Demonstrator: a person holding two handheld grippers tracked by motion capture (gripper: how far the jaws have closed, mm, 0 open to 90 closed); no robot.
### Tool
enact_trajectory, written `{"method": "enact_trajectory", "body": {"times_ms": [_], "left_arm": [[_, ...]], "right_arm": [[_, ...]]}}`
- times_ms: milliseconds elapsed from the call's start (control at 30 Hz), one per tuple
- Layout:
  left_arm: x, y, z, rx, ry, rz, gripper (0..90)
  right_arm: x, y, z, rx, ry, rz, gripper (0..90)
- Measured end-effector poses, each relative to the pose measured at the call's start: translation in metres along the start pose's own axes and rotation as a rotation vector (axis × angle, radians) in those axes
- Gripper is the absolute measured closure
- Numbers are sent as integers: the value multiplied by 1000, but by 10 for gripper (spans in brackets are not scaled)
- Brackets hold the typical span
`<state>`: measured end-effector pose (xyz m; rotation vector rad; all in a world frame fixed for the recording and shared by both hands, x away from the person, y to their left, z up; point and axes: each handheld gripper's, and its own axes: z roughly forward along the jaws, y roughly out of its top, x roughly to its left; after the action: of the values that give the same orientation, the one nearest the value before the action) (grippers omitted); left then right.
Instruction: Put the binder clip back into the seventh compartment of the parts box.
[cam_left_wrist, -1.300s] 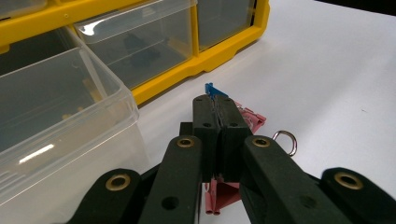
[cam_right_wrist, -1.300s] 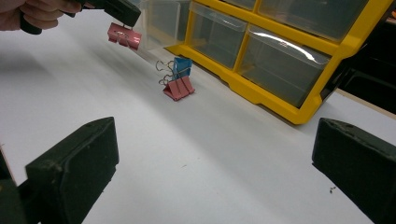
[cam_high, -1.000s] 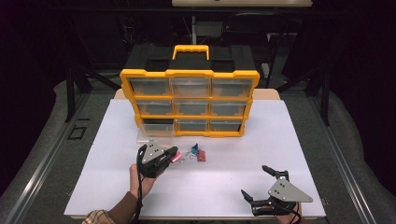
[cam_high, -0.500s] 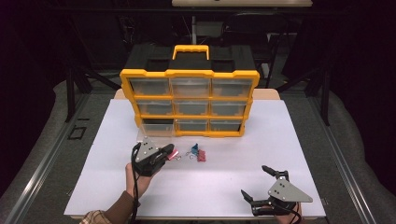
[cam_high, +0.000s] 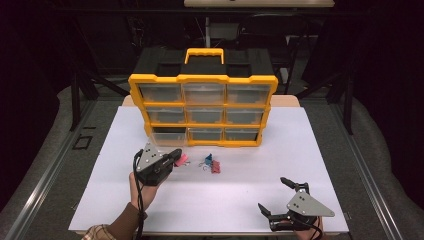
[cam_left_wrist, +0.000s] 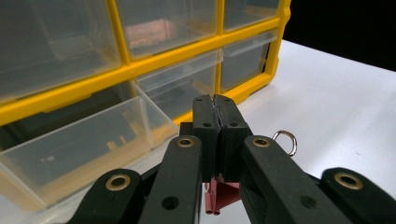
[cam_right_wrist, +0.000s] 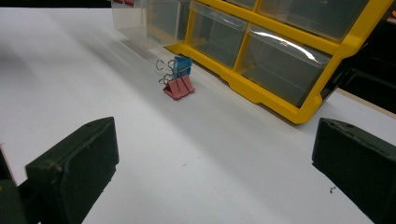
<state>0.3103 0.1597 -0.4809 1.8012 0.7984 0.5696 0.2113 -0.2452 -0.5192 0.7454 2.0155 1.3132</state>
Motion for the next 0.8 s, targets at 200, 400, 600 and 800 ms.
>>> {"method": "enact_trajectory", "body": {"times_ms": [200, 400, 600, 800], "left_arm": [[3, 4, -3, -19, 14, -4, 884], [8, 9, -6, -39, 29, -7, 884], [14, 13, -7, -64, 54, -19, 884], [22, 17, -8, -92, 72, -34, 884]], "right_arm": [[0, 0, 0, 1, 0, -1, 1], [0, 0, 1, 4, 1, 0, 1], [0, 0, 1, 4, 1, -2, 1], [0, -1, 2, 9, 3, 0, 1]]}}
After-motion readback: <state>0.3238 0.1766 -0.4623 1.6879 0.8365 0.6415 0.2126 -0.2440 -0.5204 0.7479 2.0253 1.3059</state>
